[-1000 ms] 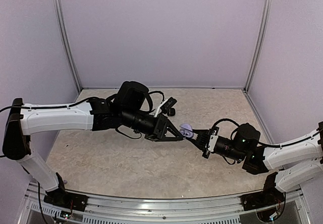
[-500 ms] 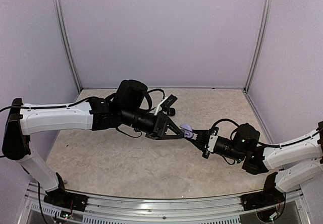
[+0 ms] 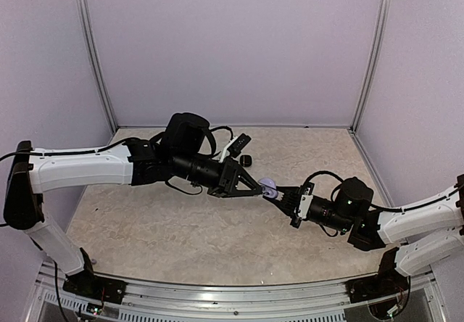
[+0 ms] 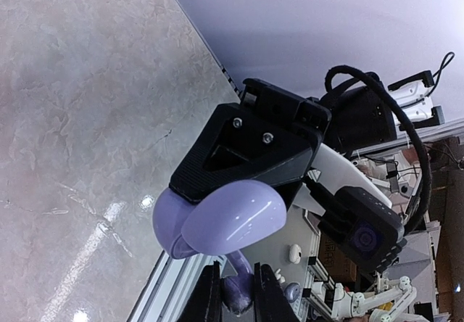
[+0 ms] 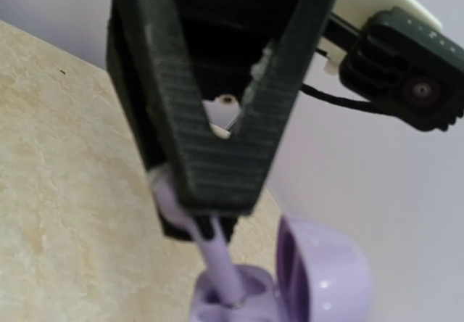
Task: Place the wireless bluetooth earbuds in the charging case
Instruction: Place the right earbud in the right side groove of the charging case.
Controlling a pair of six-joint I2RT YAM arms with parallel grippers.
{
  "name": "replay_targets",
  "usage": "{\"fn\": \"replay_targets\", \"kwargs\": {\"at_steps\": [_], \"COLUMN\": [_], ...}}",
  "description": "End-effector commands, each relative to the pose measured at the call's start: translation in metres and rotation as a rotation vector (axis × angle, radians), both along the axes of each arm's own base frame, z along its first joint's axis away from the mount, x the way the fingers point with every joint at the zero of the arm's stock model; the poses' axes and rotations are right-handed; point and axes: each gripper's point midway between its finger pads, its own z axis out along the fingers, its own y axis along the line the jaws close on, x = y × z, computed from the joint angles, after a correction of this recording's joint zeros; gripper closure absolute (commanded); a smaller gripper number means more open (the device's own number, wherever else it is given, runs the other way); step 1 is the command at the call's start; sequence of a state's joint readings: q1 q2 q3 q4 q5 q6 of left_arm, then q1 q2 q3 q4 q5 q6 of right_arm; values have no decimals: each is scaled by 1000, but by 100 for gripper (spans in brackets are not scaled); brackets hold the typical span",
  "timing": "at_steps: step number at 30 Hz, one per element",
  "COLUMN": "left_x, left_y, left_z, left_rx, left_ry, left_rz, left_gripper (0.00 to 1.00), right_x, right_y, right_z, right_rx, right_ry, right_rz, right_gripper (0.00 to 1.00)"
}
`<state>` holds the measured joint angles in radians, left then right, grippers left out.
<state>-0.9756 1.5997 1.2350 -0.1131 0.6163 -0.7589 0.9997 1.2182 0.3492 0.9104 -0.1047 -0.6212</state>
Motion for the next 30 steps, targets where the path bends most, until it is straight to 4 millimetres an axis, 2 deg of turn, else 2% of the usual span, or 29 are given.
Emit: {"fn": "replay_targets", "kwargs": {"at_steps": [1, 5, 10, 14, 19, 21, 27, 30], "left_x": [0, -4, -7, -3, -3, -5, -20, -27], "left_y": [3, 0, -2, 0, -2, -4, -10, -12], "left_z": [-3, 0, -6, -13, -12, -8, 24, 32], "left_rx": [12, 6, 23, 51, 50, 36, -60, -83], "left_ry": [11, -1, 3, 10, 13, -2, -49, -58], "left_rz": [-3, -18, -29, -11, -9, -21, -80, -104], "left_gripper": [100, 100, 100, 100, 100, 100, 100, 100], "right_x": [-3, -3, -2, -1, -1, -1, 1, 1], "right_y": [3, 5, 5, 5, 7, 7, 7, 8], "right_z": [20, 19, 20, 20, 17, 16, 10, 8], "right_rx": [45, 44, 48, 47, 36, 32, 24, 20], "right_ry": [-35, -32, -31, -31, -29, -27, -20, -17], "right_rz": [7, 5, 2, 3, 6, 6, -3, 0], "right_gripper": [100, 100, 100, 100, 100, 100, 100, 100]}}
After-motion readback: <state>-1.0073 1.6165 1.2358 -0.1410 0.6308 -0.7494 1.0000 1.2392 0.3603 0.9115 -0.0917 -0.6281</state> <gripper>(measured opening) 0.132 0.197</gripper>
